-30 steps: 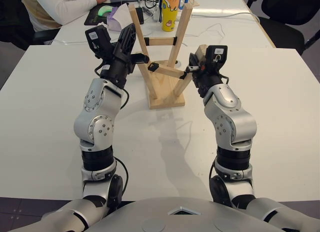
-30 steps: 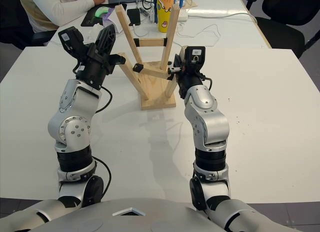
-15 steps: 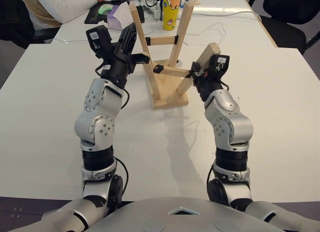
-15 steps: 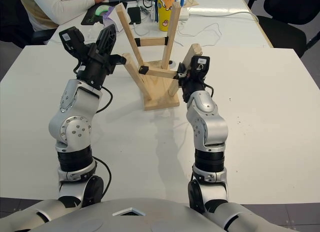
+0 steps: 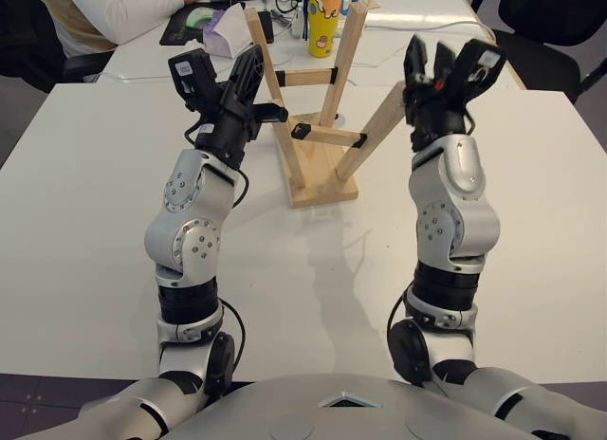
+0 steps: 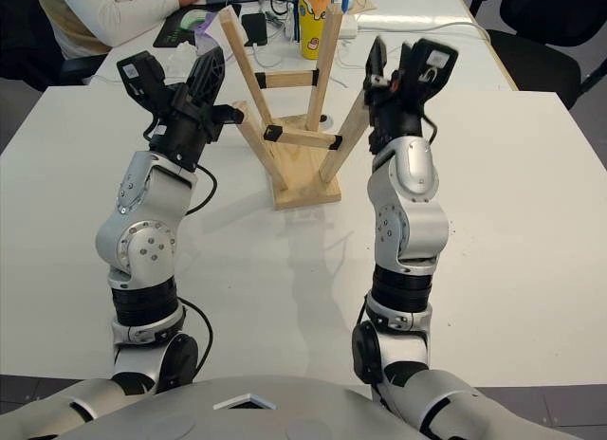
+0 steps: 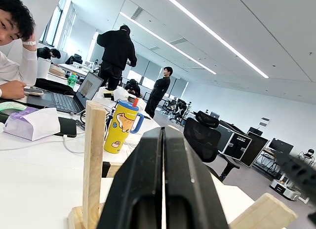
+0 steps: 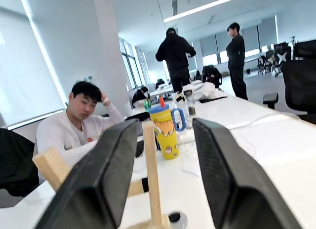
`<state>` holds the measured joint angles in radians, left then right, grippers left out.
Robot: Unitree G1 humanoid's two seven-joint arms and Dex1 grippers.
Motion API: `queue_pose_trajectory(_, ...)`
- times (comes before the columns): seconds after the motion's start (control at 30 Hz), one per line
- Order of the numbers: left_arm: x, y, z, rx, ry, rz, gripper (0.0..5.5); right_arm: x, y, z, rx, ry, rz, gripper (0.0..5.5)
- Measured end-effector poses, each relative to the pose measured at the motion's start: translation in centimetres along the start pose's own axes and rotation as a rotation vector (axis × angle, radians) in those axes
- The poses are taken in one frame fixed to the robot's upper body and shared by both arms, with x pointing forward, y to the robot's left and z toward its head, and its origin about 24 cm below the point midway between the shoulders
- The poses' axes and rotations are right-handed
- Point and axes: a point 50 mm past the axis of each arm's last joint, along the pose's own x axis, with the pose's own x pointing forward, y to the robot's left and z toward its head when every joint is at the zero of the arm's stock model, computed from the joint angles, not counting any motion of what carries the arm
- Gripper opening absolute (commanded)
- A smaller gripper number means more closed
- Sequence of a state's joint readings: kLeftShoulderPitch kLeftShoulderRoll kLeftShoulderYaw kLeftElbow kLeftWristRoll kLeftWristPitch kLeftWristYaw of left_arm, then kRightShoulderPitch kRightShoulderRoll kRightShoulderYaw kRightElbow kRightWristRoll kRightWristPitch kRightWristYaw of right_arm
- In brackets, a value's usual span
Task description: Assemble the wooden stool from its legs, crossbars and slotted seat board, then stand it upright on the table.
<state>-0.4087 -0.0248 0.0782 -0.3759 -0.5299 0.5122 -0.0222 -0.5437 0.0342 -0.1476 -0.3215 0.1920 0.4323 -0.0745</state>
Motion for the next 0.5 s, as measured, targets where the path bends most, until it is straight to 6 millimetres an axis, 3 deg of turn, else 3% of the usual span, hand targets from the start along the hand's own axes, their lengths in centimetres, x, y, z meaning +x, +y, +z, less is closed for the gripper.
queue_pose_trajectory(0.1,0.0,0.0,0.0,0.0,0.0,0.0,0.0,0.6,1.8,3.4,-0.058,-0.179,0.139,2.02)
queue_pose_trajectory(0.17,0.0,0.0,0.0,0.0,-0.001,0.0,0.0,0.0,3.9,3.9,-0.073,-0.214,0.277,1.73)
queue_pose_trajectory(0.27,0.0,-0.2,0.2,-0.001,-0.006,-0.008,0.0,-1.1,5.5,1.6,-0.084,-0.094,0.389,1.24)
queue_pose_trajectory(0.33,-0.2,-0.5,0.7,-0.001,-0.023,-0.028,0.0,-1.9,5.1,-1.2,-0.088,0.065,0.394,0.98)
queue_pose_trajectory(0.5,-0.5,-0.6,2.0,0.015,-0.037,-0.072,0.0,-3.1,4.3,-4.1,-0.082,0.253,0.384,0.13)
